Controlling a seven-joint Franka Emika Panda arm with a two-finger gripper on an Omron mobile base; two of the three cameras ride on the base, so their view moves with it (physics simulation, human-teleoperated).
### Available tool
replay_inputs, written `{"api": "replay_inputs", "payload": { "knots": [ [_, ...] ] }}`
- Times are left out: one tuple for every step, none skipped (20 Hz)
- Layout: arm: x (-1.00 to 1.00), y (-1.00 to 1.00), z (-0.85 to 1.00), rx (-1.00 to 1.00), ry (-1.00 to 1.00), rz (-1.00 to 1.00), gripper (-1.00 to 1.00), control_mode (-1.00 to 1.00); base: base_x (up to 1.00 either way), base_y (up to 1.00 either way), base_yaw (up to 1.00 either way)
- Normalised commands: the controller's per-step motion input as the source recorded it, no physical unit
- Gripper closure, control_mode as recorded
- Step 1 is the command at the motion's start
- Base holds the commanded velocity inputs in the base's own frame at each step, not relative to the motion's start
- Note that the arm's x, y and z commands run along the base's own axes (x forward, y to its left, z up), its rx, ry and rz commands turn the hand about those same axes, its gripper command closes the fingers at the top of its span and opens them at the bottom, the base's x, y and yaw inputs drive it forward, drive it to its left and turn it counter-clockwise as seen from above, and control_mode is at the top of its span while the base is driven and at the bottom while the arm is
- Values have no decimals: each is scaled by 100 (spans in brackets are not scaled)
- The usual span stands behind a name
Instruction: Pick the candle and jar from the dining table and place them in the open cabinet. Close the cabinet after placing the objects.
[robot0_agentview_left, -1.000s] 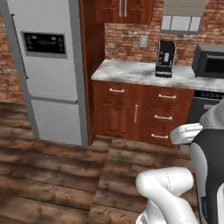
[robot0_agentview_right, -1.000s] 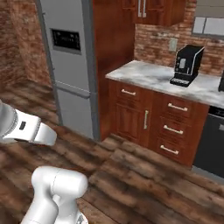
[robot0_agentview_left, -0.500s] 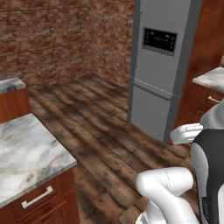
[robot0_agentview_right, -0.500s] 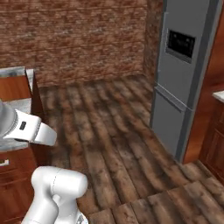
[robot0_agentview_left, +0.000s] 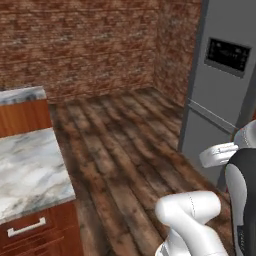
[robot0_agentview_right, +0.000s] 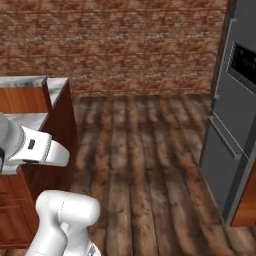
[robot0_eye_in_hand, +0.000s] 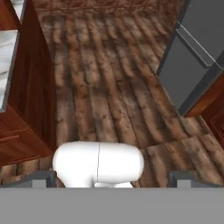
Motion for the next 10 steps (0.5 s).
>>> {"api": "replay_inputs", "payload": {
  "knots": [
    [0, 0, 0, 0, 0, 0, -100, 100, 100, -100, 40],
    [0, 0, 0, 0, 0, 0, -100, 100, 100, -91, 38],
    [0, 0, 0, 0, 0, 0, -100, 100, 100, -78, 33],
    [0, 0, 0, 0, 0, 0, -100, 100, 100, -52, 29],
    [0, 0, 0, 0, 0, 0, -100, 100, 100, -39, 24],
    [0, 0, 0, 0, 0, 0, -100, 100, 100, -22, 24],
    [0, 0, 0, 0, 0, 0, -100, 100, 100, -11, 24],
    [0, 0, 0, 0, 0, 0, -100, 100, 100, -10, 22],
    [0, 0, 0, 0, 0, 0, -100, 100, 100, -14, 19],
    [0, 0, 0, 0, 0, 0, -100, 100, 100, -15, 18]
  ]
}}
